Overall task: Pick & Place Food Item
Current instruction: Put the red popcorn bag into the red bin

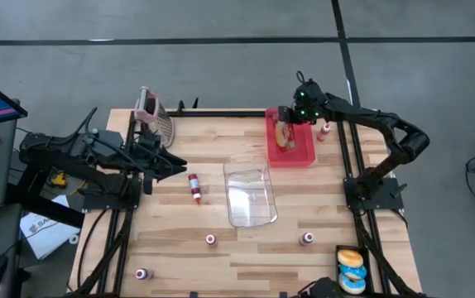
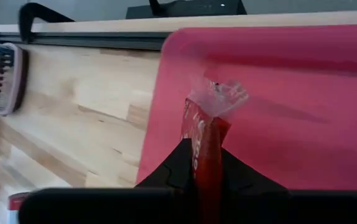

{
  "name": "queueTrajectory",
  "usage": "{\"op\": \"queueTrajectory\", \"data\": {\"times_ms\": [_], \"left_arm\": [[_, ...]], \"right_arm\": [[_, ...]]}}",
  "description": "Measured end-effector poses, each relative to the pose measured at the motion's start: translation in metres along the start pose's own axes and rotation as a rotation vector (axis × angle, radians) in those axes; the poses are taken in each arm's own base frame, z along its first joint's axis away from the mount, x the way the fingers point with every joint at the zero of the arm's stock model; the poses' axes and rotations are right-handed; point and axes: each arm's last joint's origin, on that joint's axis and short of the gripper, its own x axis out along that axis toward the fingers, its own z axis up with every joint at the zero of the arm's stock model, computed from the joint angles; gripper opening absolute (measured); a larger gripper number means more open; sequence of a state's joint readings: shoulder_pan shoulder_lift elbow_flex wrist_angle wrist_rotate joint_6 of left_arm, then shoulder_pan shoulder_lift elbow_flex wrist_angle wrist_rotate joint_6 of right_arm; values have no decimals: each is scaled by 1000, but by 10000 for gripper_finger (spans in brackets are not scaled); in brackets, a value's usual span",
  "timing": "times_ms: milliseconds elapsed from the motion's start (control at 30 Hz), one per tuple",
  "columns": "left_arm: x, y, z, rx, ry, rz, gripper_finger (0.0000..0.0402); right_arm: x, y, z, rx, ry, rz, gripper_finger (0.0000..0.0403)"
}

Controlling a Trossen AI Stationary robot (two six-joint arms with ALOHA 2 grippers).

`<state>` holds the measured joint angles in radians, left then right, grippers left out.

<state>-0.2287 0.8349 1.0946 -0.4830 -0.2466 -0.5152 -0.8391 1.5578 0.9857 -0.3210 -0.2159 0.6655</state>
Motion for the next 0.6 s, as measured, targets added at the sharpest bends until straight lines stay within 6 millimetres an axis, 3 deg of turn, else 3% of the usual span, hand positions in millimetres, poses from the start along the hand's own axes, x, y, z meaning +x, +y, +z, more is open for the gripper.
{"op": "queueTrajectory", "data": {"times_ms": [600], "left_arm": [[0, -1, 1, -19, -11, -19, 106]], "right_arm": [[-4, 7, 5, -6, -76, 36, 110]]}}
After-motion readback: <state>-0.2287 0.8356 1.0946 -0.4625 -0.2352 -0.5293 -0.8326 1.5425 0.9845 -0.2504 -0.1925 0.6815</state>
